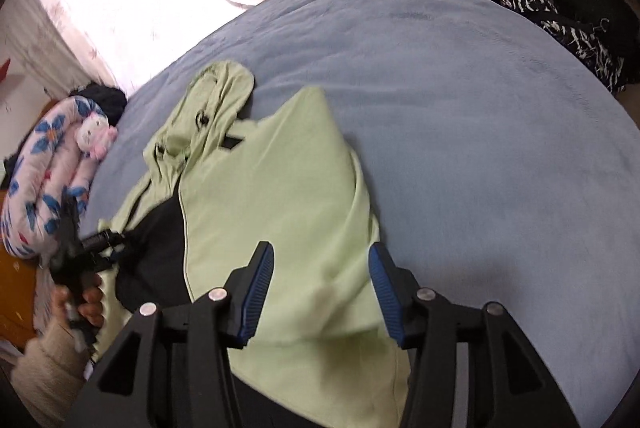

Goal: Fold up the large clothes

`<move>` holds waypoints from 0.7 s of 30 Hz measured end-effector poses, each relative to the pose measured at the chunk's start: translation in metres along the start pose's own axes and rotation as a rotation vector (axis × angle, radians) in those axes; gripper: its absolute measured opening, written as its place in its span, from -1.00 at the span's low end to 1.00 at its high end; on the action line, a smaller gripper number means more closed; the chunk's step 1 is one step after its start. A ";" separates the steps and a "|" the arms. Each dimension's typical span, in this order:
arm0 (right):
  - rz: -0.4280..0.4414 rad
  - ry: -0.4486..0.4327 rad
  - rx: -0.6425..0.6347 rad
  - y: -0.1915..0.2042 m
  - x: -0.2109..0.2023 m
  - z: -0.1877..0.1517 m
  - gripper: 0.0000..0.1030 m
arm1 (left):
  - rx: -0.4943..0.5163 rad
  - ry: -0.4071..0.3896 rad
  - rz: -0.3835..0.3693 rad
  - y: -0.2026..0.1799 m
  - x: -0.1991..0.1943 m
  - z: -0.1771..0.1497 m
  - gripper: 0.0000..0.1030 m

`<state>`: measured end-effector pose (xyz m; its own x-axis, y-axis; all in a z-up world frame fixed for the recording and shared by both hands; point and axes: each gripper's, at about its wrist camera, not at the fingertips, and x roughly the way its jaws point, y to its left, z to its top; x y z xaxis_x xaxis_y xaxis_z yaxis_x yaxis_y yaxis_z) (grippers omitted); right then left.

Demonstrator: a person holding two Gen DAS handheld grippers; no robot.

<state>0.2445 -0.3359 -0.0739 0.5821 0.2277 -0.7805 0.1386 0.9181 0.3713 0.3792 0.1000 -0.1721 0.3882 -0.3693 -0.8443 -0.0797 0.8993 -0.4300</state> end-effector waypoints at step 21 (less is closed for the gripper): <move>0.000 0.067 0.001 0.008 0.064 0.066 -0.04 | -0.129 -0.213 -0.003 0.044 -0.101 -0.105 -0.50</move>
<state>0.3356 -0.3356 -0.0884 0.5269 0.2491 -0.8126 0.1396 0.9177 0.3719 0.2400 0.1522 -0.1391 0.5726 -0.3016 -0.7624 -0.1894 0.8561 -0.4809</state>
